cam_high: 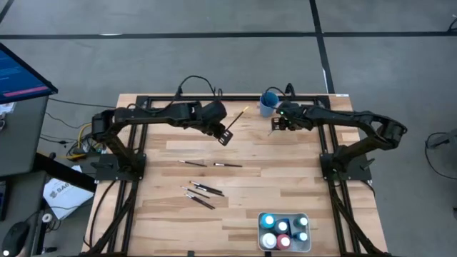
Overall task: Pick & Place Paint Supplies
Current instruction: Put the orange paintbrush into the blue cup, then put the silver paintbrush into the blue cup
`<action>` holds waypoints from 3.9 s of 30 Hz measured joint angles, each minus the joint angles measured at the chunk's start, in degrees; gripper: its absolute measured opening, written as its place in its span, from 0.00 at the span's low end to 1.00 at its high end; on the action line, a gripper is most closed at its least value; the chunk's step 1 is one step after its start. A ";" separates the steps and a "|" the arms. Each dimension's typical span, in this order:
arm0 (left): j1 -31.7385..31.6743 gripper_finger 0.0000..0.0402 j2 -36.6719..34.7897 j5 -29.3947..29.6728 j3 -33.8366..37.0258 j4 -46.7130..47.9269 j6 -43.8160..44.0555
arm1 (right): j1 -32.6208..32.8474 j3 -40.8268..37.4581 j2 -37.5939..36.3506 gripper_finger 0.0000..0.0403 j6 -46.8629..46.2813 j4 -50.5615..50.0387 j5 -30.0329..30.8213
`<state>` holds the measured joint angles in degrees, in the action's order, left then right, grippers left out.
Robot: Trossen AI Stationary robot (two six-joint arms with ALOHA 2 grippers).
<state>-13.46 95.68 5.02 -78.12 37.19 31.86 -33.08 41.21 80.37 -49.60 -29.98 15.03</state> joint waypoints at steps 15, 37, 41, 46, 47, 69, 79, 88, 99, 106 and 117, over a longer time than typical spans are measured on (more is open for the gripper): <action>-0.43 0.00 -0.79 -1.40 0.87 0.29 0.31 | 0.87 -0.04 11.78 0.42 -4.91 10.49 1.05; -0.34 0.00 -0.81 -5.38 0.87 -2.74 -5.42 | 12.46 -0.09 -12.68 0.42 2.20 12.35 1.89; -0.32 0.00 -0.81 -7.81 0.87 -10.01 -7.82 | 14.28 -0.09 -17.81 0.42 8.54 20.58 2.13; 0.05 0.00 -0.81 -11.04 0.87 -20.47 -10.33 | 15.10 -0.09 -17.87 0.42 13.25 30.89 1.70; 0.07 0.00 -0.81 -11.08 0.87 -21.88 -10.48 | 15.20 -0.09 -17.39 0.42 14.09 32.72 1.44; -0.17 0.00 -0.83 -12.48 0.87 -23.13 -10.21 | 17.00 -0.09 -24.41 0.42 23.24 36.21 -4.68; 0.66 0.00 -0.83 -12.39 0.87 -25.67 -10.41 | 15.50 -0.09 -21.54 0.42 24.75 41.38 -4.72; 0.66 0.00 -0.83 -12.40 0.87 -25.73 -10.49 | 14.82 -0.07 -21.08 0.41 27.19 47.20 -4.74; 0.66 0.00 -0.83 -12.00 1.12 -17.38 -13.22 | 15.13 -0.07 -20.94 0.26 27.71 29.46 -11.23; 0.80 0.09 -0.87 -12.98 6.14 -16.74 -12.03 | 14.20 0.87 -14.65 0.36 28.01 12.73 -1.59; 2.22 0.36 -0.87 -13.90 9.59 -16.60 -8.94 | 9.23 4.87 -0.49 0.52 36.88 1.56 -3.26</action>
<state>-11.24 94.80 -8.88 -68.53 20.59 22.92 -23.85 46.09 79.88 -12.72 -28.41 11.76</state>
